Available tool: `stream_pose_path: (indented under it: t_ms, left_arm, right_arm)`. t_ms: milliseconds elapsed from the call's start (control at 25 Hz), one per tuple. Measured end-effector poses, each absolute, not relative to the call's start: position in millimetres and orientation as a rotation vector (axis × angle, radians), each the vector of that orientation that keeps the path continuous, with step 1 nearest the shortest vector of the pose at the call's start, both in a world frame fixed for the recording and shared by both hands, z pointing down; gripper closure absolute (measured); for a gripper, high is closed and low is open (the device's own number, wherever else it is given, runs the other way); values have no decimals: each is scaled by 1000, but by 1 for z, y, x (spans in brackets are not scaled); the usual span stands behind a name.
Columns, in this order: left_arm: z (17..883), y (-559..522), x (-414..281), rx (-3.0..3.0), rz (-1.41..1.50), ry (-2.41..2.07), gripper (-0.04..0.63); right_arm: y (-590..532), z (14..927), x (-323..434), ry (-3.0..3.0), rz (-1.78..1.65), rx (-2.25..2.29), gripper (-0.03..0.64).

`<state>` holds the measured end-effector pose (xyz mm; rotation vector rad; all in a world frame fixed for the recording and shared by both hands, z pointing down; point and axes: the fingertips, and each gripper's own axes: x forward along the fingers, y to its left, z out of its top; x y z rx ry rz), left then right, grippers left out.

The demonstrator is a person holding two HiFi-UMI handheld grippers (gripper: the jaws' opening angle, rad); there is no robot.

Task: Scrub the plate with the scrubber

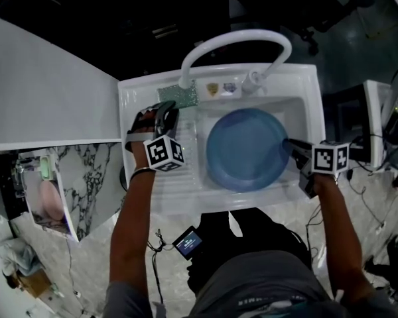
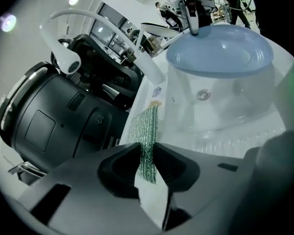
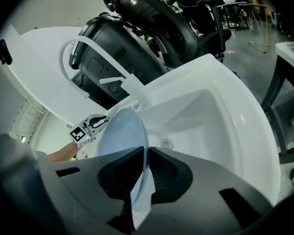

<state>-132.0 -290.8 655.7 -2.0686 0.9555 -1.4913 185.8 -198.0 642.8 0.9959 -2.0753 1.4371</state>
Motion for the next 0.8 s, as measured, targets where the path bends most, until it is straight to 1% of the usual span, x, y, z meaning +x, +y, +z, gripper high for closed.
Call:
stream_pose_path:
  t_ms: [240, 480, 640, 720, 800]
  left_arm:
    - [603, -273, -128, -2071, -1380, 1033, 511]
    - [567, -250, -87, -2153, -1241, 994, 511]
    - [564, -218, -94, -2162, -1307, 917, 511]
    - [568, -210, -70, -2180, -1293, 854, 511]
    - [575, -209, -28, -2206, -1237, 777, 511]
  right_arm:
    - [-196, 641, 180, -2069, 1451, 1003, 564]
    - [-202, 637, 177, -2078, 1455, 1038, 563]
    - [-197, 648, 129, -2104, 1536, 955, 563]
    - [-197, 640, 132, -2094, 1532, 969, 563]
    - [-199, 627, 154, -2088, 1511, 1022, 563]
